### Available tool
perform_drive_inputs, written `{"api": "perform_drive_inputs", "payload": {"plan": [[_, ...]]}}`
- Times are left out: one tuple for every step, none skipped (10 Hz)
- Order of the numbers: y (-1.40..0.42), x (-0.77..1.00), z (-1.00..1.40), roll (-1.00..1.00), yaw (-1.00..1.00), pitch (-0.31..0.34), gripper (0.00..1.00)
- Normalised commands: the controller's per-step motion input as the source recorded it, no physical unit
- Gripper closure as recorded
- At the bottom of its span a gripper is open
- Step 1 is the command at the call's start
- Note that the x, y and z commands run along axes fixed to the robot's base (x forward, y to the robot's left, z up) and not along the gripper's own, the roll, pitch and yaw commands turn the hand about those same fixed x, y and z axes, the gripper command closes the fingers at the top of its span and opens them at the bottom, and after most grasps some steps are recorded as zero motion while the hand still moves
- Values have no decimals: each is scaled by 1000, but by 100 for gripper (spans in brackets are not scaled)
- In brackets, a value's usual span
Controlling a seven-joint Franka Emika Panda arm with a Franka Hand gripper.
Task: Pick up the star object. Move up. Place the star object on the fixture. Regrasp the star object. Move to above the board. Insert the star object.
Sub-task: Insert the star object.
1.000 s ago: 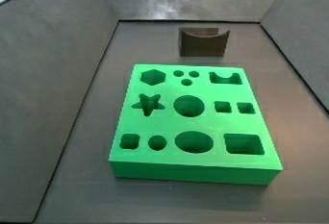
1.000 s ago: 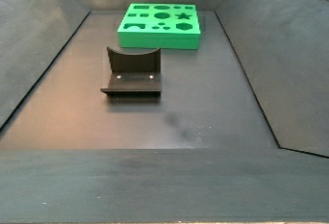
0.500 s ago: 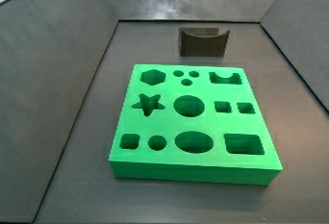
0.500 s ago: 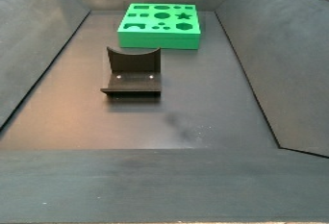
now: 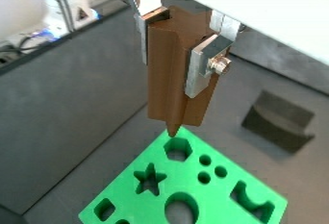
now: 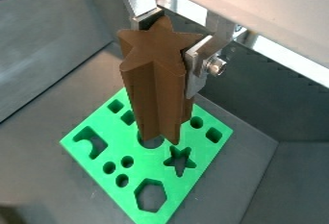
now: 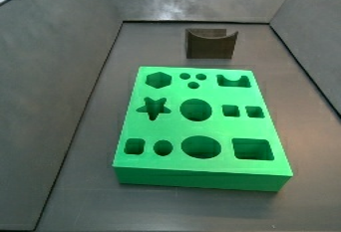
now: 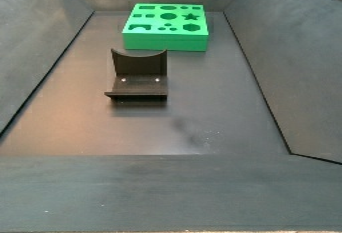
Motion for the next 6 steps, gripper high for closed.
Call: {"api": "perform_drive_inputs", "payload": {"plan": [[-160,-77,-583,-4,-649,-147,100],[-171,-83,-603,-4,-669,-151,100],[-126,-34,-574,-49,-677,-147,100],[-106,0,-583,-49,-746,-120,100],[-91,-66,-654,-4,-831,-111,100],[-51,-63,-689,0,-854,-84,100]]}}
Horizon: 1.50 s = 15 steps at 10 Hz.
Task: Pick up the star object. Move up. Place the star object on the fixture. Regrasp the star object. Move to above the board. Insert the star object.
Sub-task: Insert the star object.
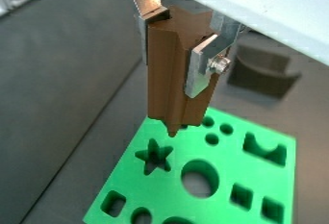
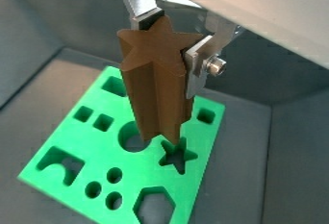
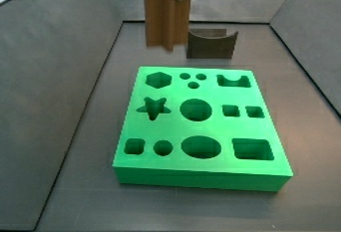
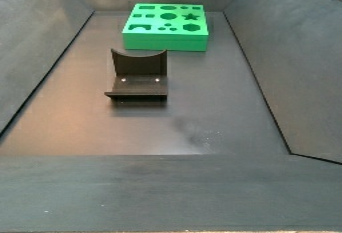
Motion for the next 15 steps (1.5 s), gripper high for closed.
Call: {"api": "perform_drive_inputs", "payload": {"plan": [[0,-123,-389,10,-566,-27,100],[-14,-57,-189,0,0,-64,100],[-23,-131,-383,67,-297,-80,100],[-60,-126,-443,99,-469,-97,100],[-74,-69,-463,97,-489,-109,100],[-74,-77,-434,104,-483,-89,100],[-69,-14,-409,87,-480,-73,100],[0,0,0,0,-14,17,100],[0,0,-46,0,0,0,100],[-57,0,-449,139,0,-29,100],[-120,0,-557,166,-69,-60,100],[-97,0,-477,86,-83,-67,100],[0,20,0,0,-37,0,100],[0,0,-114,0,-11,0,100],[-31,0,-346,47,-66,-29,100]]}}
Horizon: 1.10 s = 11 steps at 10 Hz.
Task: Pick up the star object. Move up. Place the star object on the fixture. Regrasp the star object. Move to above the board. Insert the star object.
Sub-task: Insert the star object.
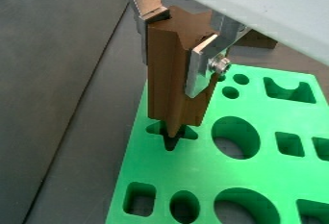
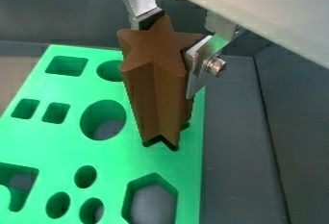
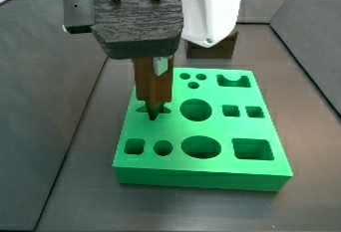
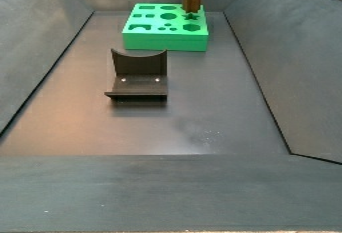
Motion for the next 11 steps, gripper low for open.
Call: {"api": "perform_drive_inputs", "payload": {"plan": [[-51,0,-343,39,-63,-37,100],[-51,51,-180,0,-17,-44,100],[-23,20,-283,0,-34,-70,100],[-14,34,-346,13,-43,-43,100],[-9,86,-374,67,-23,-19,100],[-9,157,-394,94,-20,0,100],[0,183,-403,119,-26,0,100],[0,197,-417,116,-34,0,100],[-57,186,-371,80,-89,0,100],[-117,114,-500,99,-103,-39,100],[-106,0,-711,123,-109,-111,100]]}}
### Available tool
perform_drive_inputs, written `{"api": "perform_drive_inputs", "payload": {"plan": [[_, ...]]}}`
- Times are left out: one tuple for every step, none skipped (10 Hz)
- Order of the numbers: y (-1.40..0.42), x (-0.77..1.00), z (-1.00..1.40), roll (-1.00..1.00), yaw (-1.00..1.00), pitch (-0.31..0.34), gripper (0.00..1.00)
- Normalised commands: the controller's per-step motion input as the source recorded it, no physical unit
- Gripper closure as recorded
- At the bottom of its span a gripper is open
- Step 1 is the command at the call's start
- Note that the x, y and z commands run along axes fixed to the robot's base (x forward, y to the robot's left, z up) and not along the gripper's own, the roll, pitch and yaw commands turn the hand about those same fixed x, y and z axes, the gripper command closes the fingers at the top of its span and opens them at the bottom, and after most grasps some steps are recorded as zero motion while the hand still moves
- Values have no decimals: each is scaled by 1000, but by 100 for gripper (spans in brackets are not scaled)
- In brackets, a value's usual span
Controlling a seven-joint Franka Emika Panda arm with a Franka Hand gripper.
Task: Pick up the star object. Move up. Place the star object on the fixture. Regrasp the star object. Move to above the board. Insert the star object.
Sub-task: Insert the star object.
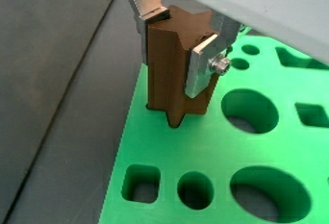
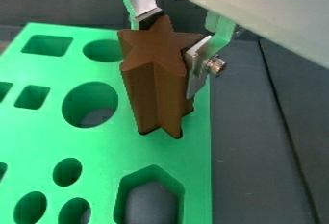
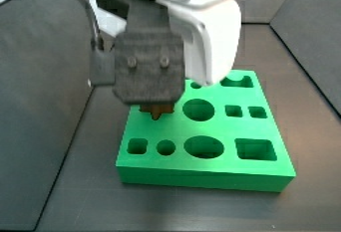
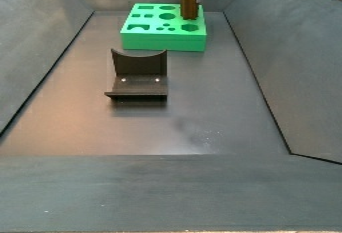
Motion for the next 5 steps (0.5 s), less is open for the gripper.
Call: {"api": "perform_drive_inputs", "payload": {"plan": [[-74,0,-817,153,-91,-110,100],[-46,0,-863,176,-54,-104,100],[0,-29,-231,16,-57,-53,100],[0,-3,0,-14,0,-20,100],[0,0,0,0,0,0,100]]}}
